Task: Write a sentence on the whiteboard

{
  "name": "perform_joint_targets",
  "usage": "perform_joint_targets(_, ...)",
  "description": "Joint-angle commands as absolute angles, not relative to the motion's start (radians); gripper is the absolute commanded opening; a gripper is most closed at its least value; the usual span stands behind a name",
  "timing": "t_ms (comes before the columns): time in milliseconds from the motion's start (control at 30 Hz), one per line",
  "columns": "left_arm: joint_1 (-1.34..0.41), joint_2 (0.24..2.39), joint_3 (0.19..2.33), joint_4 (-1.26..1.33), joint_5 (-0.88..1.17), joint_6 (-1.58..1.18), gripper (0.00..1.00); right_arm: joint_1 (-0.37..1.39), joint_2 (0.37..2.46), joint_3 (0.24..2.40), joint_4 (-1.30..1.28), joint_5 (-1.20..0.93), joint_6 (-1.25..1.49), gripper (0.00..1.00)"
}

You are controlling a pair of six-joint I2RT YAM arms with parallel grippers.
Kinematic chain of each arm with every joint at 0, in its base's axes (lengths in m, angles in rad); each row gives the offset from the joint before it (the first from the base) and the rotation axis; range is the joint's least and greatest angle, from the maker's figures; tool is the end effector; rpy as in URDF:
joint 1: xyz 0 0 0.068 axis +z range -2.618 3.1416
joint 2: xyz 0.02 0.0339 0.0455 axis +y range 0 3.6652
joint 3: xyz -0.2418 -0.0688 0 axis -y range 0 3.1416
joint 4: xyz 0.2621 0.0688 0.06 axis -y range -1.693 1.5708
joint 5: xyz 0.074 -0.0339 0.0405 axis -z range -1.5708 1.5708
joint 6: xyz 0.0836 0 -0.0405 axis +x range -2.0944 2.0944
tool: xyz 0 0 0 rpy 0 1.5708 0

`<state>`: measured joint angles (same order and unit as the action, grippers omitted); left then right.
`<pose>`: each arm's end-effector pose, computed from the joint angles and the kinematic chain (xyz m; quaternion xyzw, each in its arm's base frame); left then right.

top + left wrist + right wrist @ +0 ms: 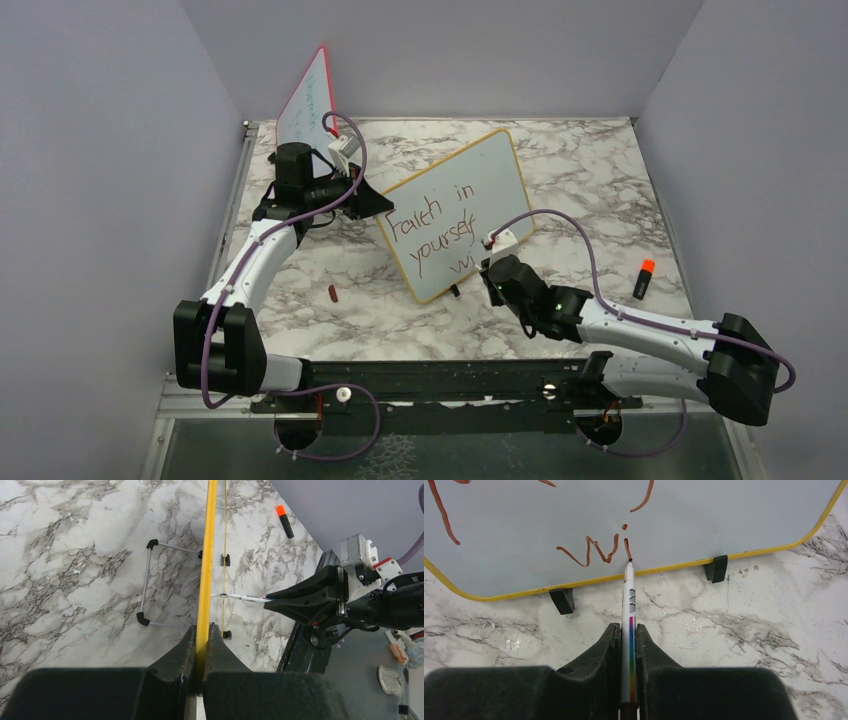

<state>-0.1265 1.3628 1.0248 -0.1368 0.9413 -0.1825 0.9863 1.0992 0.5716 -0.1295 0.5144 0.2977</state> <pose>0.3355 -0.1108 0.2635 0.2149 0.7671 -0.4539 0.3992 0.1905 0.2133 0.1591 -0.1873 0.8549 0.0726 0.4784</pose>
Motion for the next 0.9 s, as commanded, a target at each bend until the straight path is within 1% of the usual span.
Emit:
perform_joint_targets(0,-0.115,1.381,0.999,-0.216,0.821,-0.121,0.00,0.978,1.091,0.581,-0.150,0.500,0.316,0.01)
perform_joint_targets(367,-0.114,1.381,0.999,-0.216,0.822,-0.123,0.00,0.969,1.031,0.576,-0.088,0.554,0.274,0.01)
perform_joint_targets(867,-0.114,1.383,0.999,-0.216,0.824,-0.123,0.00,0.934,1.066,0.571,-0.032,0.513,0.262,0.01)
